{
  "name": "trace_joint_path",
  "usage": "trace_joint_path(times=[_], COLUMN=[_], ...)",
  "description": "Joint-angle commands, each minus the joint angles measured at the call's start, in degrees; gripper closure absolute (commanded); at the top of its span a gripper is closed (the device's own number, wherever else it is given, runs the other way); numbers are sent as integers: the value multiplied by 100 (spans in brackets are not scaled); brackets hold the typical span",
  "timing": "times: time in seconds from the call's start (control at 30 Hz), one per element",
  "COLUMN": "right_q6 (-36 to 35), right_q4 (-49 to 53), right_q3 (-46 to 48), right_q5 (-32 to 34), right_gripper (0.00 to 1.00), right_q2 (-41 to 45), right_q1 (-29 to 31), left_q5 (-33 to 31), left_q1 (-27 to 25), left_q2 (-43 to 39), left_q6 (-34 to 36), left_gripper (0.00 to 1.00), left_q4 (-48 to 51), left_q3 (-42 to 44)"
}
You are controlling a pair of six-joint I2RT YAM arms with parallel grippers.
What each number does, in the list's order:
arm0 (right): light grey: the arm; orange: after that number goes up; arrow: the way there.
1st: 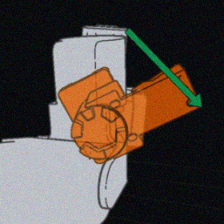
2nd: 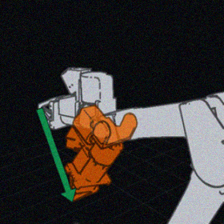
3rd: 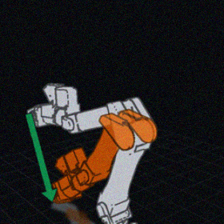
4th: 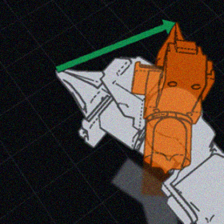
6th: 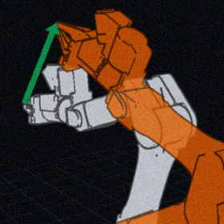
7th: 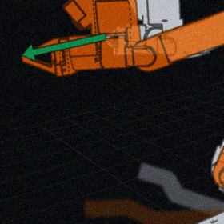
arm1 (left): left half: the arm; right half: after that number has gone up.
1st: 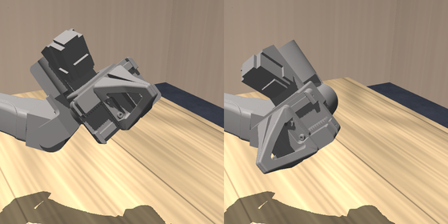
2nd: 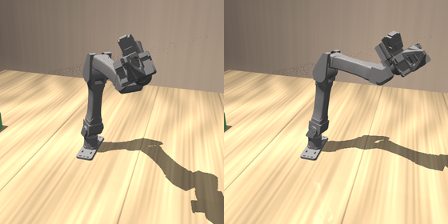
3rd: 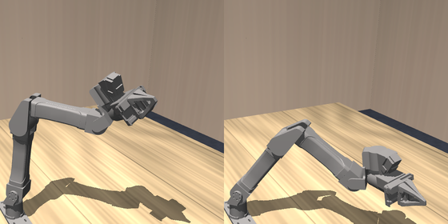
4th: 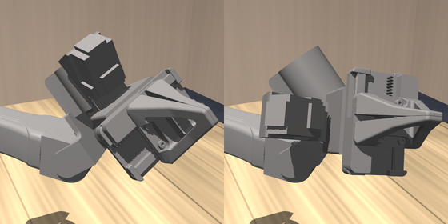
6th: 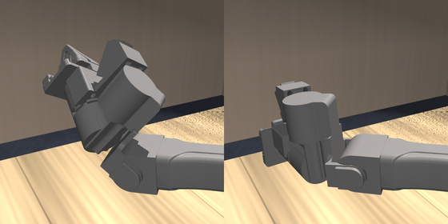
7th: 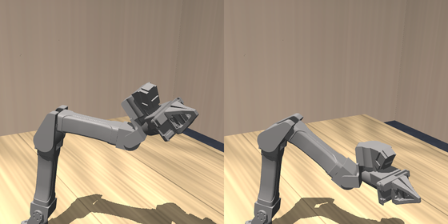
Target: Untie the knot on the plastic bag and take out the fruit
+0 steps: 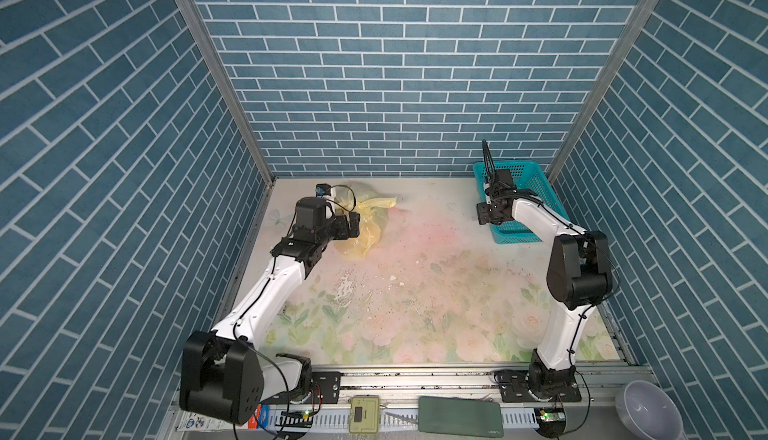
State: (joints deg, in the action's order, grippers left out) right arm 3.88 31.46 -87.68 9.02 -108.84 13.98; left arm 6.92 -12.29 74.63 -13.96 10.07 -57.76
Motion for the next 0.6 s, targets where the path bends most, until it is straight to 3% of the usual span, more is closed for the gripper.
trace_joint_path(times=[0.0, 0.4, 0.57], right_q6=[303, 446, 520], right_q4=[244, 997, 1026], right_q3=[227, 57, 167], right_q5=[-63, 43, 78], right_gripper=[29, 26, 26], right_q2=[771, 1599, 1773], right_q1=[108, 565, 646], left_q5=[-286, -478, -545], left_q1=[-18, -8, -19], left_q2=[526, 3267, 3977], left_q6=[232, 394, 596], left_gripper=[1, 17, 20], left_q4=[865, 1924, 2155], left_q3=[-620, -3121, -3785])
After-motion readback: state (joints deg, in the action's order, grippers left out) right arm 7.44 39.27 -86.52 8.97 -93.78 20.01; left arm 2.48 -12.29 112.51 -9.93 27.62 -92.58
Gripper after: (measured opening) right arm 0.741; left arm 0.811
